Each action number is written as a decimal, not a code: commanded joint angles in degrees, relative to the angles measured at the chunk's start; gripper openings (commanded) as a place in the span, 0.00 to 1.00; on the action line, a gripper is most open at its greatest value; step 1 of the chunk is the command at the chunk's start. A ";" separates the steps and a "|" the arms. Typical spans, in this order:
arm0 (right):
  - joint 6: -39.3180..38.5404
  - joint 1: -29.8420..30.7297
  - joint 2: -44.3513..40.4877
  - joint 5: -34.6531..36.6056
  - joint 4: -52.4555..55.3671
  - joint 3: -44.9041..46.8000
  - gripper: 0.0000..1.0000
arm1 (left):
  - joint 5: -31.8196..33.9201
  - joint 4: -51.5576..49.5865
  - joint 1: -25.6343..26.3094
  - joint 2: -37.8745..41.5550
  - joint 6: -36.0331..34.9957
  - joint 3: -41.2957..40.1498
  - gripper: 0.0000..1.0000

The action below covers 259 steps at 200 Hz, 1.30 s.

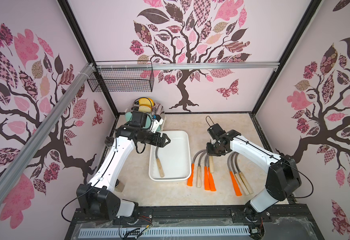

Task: Put small sickles into storage boxes
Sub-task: Pick up the sickle at the center of the board, then place the sickle in the storage box.

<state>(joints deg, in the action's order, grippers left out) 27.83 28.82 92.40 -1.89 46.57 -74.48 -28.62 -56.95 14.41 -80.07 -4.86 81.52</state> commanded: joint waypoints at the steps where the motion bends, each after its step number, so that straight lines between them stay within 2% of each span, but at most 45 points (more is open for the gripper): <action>1: -0.27 0.18 0.51 -1.78 1.77 -5.40 0.04 | -1.81 2.13 2.55 1.51 -1.29 -0.16 0.92; 30: 0.27 0.11 1.75 -4.70 1.11 -9.95 0.04 | -2.82 3.56 4.71 1.02 -0.62 0.54 0.90; 74: 1.64 0.16 1.80 -8.33 -1.86 -14.43 0.04 | -8.51 7.46 5.51 0.02 2.00 0.72 0.89; 91: 2.62 0.10 1.90 -9.35 -3.09 -16.17 0.04 | -9.62 7.23 7.42 -1.27 1.52 1.92 0.89; 126: 4.03 0.11 1.91 -10.57 -4.72 -18.95 0.04 | -7.74 7.50 11.88 -3.90 0.94 4.13 0.89; 147: 4.61 0.13 1.56 -11.13 -5.20 -19.90 0.04 | -3.75 8.98 13.72 -5.21 2.72 4.21 0.90; 226: 7.01 0.23 0.15 -14.52 -8.41 -18.70 0.04 | -2.12 10.02 15.29 -6.22 2.76 3.44 0.90; 245: 7.19 0.59 0.28 -14.98 -8.42 -18.65 0.04 | 1.87 10.30 15.32 -4.86 2.53 2.58 0.90; 259: 7.14 1.14 0.41 -14.90 -8.44 -18.82 0.04 | 7.62 11.03 15.31 -3.31 2.65 1.72 0.90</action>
<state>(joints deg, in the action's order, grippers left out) 34.52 29.12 94.21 -15.75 39.24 -92.88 -28.80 -47.94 29.58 -86.63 -2.63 84.38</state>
